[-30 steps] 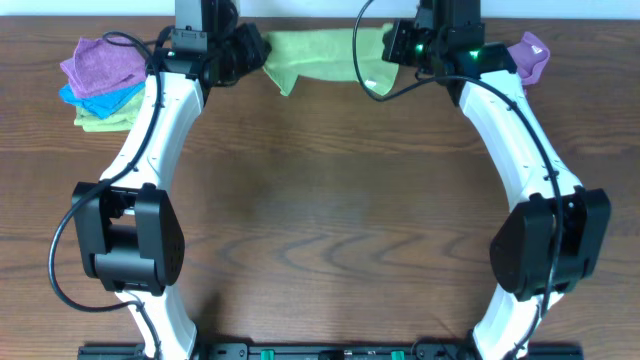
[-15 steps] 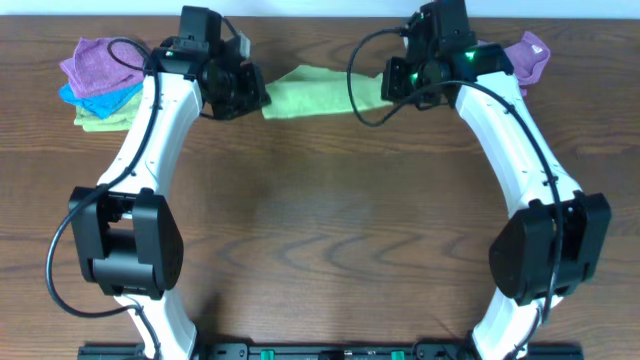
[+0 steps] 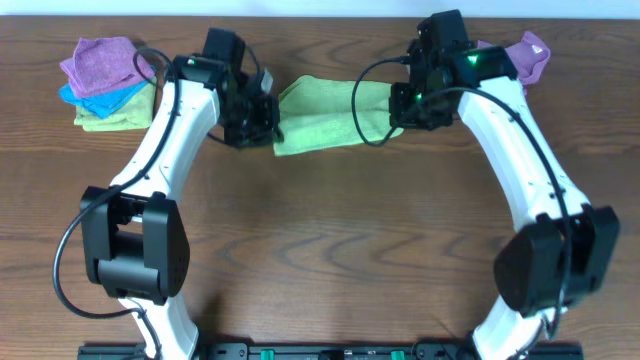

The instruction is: Fold the cloth

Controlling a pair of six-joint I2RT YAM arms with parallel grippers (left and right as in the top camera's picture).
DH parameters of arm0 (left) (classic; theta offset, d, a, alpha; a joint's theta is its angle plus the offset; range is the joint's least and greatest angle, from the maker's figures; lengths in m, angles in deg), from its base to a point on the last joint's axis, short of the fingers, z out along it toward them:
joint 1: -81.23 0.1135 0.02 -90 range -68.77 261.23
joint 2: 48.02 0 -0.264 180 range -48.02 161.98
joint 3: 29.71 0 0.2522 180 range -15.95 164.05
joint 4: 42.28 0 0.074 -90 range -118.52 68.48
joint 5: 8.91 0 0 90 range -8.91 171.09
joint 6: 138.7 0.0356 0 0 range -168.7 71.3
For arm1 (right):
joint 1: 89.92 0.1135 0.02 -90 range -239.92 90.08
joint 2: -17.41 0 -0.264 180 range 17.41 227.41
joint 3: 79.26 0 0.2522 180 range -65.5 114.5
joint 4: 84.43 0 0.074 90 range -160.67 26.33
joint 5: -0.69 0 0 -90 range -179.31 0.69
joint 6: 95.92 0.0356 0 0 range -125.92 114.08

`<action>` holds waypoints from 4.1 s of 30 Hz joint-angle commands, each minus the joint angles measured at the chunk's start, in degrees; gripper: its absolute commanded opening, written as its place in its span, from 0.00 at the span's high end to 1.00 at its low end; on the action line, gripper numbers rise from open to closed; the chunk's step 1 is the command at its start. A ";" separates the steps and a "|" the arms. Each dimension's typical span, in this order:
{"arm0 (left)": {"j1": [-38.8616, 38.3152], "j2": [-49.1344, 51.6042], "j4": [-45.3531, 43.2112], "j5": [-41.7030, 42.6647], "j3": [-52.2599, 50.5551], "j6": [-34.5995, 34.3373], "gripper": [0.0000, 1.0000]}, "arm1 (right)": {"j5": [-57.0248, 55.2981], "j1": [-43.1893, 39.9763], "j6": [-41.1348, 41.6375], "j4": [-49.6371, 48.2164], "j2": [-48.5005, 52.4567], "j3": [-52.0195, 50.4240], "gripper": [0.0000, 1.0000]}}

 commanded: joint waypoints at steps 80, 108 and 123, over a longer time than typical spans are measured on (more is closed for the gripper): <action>-0.94 -17.73 -20.06 2.75 -40.41 -10.32 0.94 | -3.30 0.50 15.87 -37.22 -31.76 -57.07 0.99; -0.57 -12.48 -50.18 -11.98 -37.75 -21.97 0.94 | -10.36 0.48 18.45 -59.39 -16.52 -51.21 0.98; -0.50 -10.45 -60.72 -21.92 -36.76 -22.80 0.94 | -12.68 0.48 17.94 -62.64 -5.55 -43.10 0.99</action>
